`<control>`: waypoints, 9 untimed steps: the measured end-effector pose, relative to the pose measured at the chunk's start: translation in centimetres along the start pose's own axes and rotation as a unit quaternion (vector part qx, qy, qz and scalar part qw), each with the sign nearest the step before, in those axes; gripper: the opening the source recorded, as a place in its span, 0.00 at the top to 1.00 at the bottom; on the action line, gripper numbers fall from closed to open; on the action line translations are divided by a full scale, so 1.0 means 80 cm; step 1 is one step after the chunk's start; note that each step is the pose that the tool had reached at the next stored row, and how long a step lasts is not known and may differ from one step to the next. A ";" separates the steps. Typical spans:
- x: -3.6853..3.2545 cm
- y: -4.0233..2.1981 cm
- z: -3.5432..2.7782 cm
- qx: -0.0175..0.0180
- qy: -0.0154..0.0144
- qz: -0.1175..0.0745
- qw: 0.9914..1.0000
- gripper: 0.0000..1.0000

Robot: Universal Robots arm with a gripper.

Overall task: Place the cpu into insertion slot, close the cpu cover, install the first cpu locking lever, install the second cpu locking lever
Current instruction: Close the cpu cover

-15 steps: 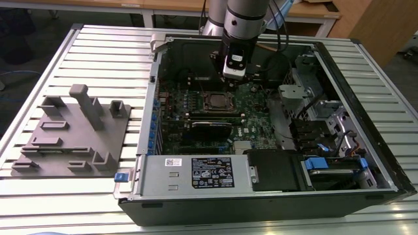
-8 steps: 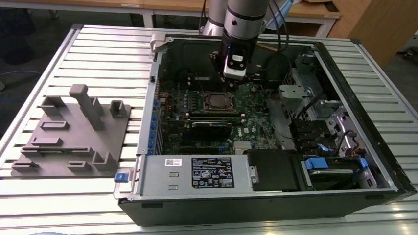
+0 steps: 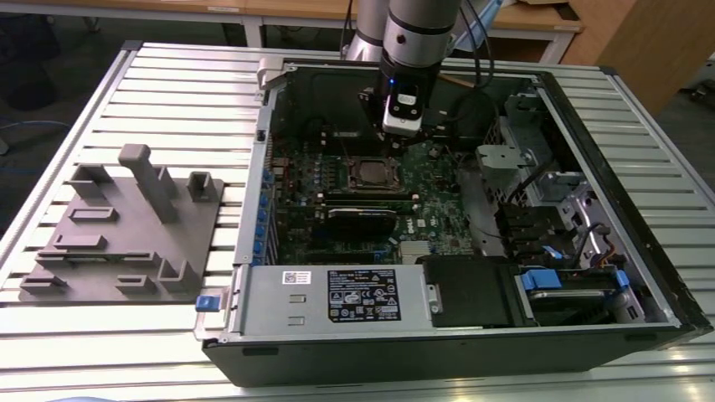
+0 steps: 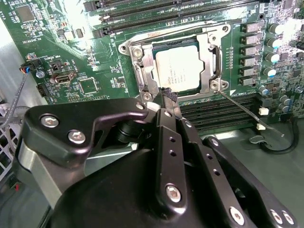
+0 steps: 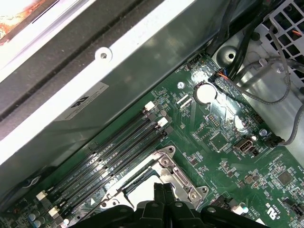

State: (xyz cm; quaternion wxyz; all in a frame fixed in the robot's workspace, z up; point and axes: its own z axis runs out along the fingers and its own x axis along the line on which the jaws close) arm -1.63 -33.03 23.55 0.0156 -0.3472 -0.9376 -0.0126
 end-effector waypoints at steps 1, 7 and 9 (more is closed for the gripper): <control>0.0000 0.0000 0.0000 0.000 0.000 0.000 1.000 0.89; 0.0000 0.0000 0.0000 0.000 0.000 -0.001 1.000 0.89; 0.0000 0.0000 0.0000 0.000 0.000 -0.001 1.000 0.89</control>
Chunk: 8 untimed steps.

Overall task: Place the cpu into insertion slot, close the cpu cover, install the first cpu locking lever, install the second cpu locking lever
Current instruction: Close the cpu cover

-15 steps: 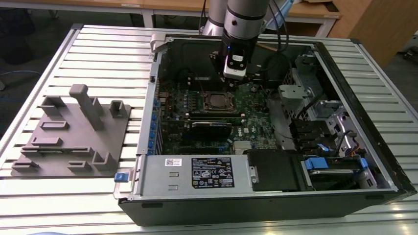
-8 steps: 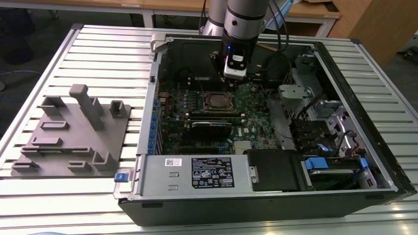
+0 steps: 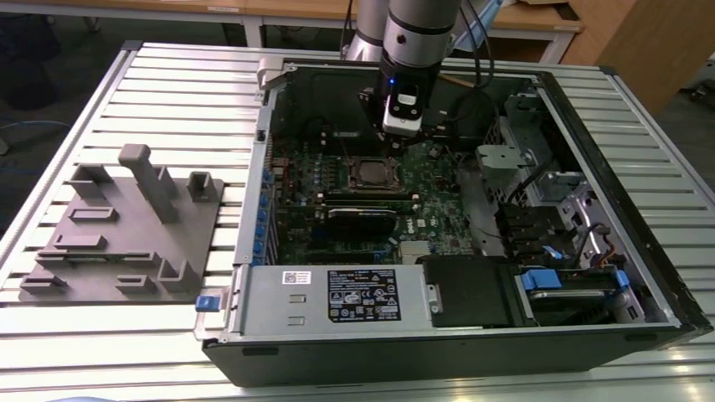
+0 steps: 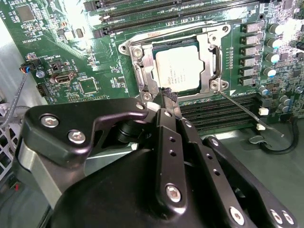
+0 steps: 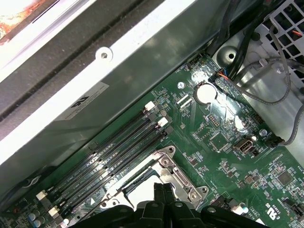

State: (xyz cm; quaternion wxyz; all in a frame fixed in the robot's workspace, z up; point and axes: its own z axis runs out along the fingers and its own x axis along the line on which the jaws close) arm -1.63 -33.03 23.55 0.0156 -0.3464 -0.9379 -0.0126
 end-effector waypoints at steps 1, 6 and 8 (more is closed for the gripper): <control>0.0000 0.0000 0.0000 0.000 0.000 0.000 1.000 0.89; 0.0000 0.0000 0.0001 0.000 0.000 0.000 1.000 0.89; 0.0000 0.0000 0.0001 0.000 0.000 -0.001 1.000 0.89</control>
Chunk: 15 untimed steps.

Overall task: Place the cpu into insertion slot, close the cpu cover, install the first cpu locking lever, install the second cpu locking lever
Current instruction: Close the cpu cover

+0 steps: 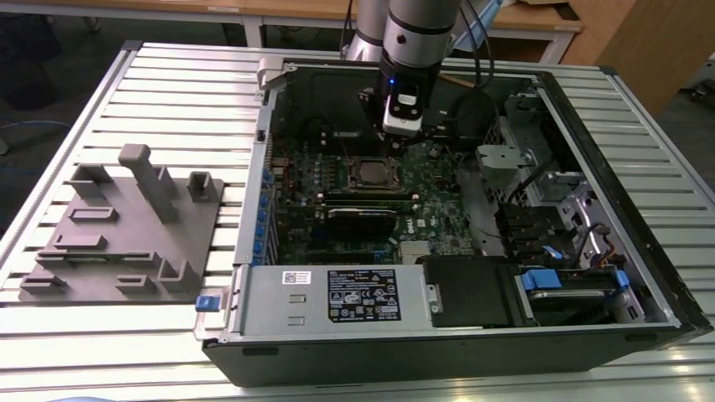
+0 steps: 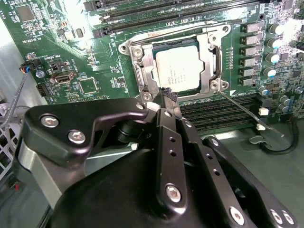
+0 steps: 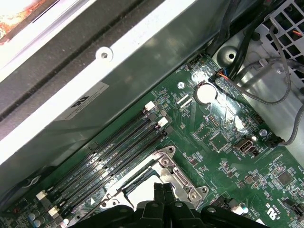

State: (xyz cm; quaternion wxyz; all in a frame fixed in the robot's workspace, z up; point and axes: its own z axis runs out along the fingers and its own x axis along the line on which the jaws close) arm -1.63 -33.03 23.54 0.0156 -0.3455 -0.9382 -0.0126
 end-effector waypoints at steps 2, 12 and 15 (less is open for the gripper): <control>0.0000 0.0000 0.0000 0.000 0.000 -0.003 1.000 0.89; 0.0000 0.0000 0.0003 0.001 0.000 -0.036 0.999 0.89; 0.0000 0.0000 0.0003 0.001 0.000 -0.037 0.999 0.89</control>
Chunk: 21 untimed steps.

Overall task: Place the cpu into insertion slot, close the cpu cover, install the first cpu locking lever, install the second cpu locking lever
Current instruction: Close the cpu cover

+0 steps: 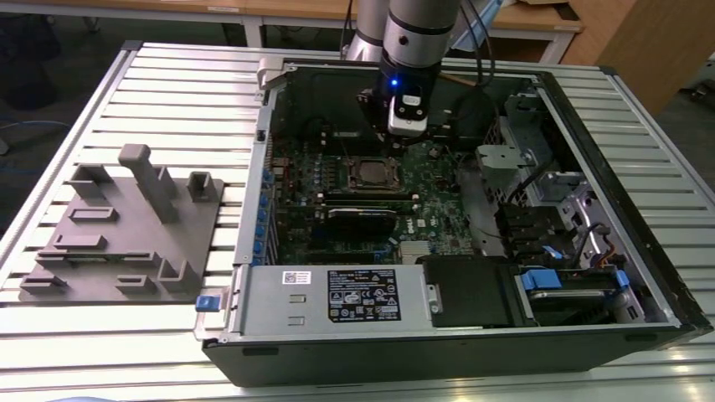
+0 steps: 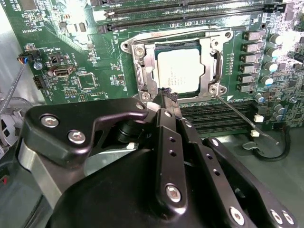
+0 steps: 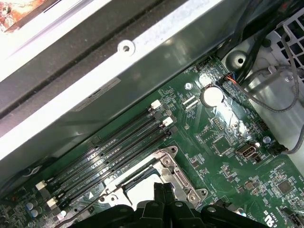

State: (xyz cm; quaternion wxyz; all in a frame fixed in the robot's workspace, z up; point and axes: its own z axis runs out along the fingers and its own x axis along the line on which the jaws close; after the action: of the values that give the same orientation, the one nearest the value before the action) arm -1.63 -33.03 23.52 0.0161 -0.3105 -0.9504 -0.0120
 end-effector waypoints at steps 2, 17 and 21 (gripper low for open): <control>0.0000 0.0000 0.0000 0.000 0.000 0.000 1.000 0.89; 0.0000 0.0000 0.0003 0.003 0.001 -0.082 0.997 0.89; 0.0000 0.0000 0.0003 0.003 0.001 -0.084 0.996 0.89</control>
State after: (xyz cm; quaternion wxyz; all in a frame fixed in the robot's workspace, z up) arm -1.63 -33.03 23.49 0.0170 -0.2297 -0.9731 -0.0106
